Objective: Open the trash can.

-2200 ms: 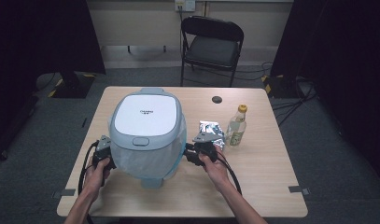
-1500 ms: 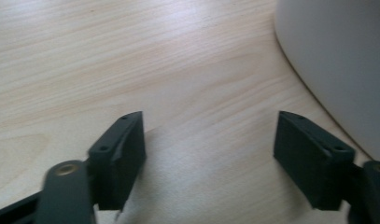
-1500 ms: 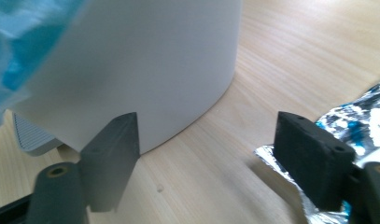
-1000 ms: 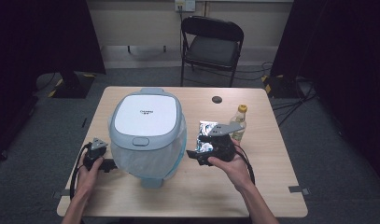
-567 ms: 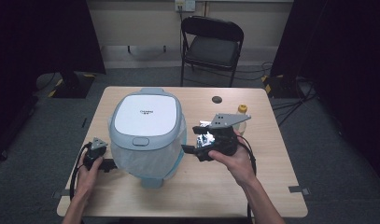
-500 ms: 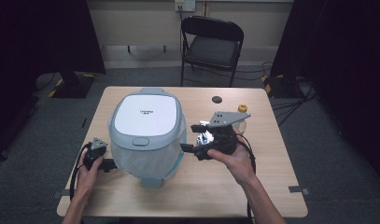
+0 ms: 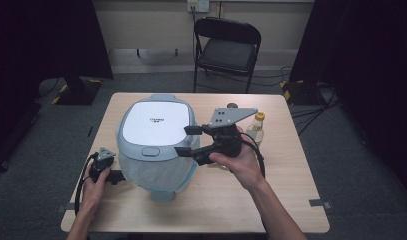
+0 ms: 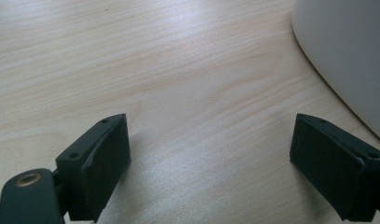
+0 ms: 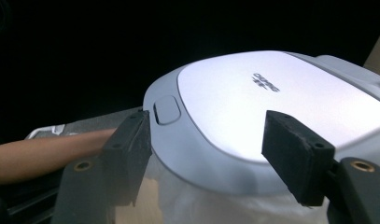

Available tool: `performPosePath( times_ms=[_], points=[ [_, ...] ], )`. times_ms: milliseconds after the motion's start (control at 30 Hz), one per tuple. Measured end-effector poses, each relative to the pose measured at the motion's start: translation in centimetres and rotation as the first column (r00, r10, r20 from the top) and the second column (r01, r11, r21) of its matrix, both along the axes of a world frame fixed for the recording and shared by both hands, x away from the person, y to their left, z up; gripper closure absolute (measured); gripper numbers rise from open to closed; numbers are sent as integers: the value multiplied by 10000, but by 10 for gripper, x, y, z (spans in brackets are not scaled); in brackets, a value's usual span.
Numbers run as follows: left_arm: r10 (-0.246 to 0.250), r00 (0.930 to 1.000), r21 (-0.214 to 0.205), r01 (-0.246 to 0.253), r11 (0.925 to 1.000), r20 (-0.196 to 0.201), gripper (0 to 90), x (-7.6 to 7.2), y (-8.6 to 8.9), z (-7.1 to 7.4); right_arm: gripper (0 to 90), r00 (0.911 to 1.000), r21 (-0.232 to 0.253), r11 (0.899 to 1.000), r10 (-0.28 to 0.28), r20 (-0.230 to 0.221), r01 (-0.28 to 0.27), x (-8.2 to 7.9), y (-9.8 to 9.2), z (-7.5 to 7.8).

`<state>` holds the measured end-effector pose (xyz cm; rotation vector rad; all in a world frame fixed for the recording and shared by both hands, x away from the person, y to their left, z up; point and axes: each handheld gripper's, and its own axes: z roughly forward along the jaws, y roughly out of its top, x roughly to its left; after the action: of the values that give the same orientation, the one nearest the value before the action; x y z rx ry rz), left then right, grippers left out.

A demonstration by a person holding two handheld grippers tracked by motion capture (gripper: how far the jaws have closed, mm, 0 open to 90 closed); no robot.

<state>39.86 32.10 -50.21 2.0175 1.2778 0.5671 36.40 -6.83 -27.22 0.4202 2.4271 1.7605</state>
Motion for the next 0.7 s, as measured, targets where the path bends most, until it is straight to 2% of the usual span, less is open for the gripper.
performPosePath(
  times_ms=[267,700],
  points=[
    [-2,10000,4,2,10000,-14,118,0,0,0,401,9972,-318,9967,748,72,-745,-6,31,3],
    [0,10000,-1,0,10000,-2,118,0,0,0,465,9911,-1032,9859,1329,19,-1320,-12,65,-6]
  ],
)
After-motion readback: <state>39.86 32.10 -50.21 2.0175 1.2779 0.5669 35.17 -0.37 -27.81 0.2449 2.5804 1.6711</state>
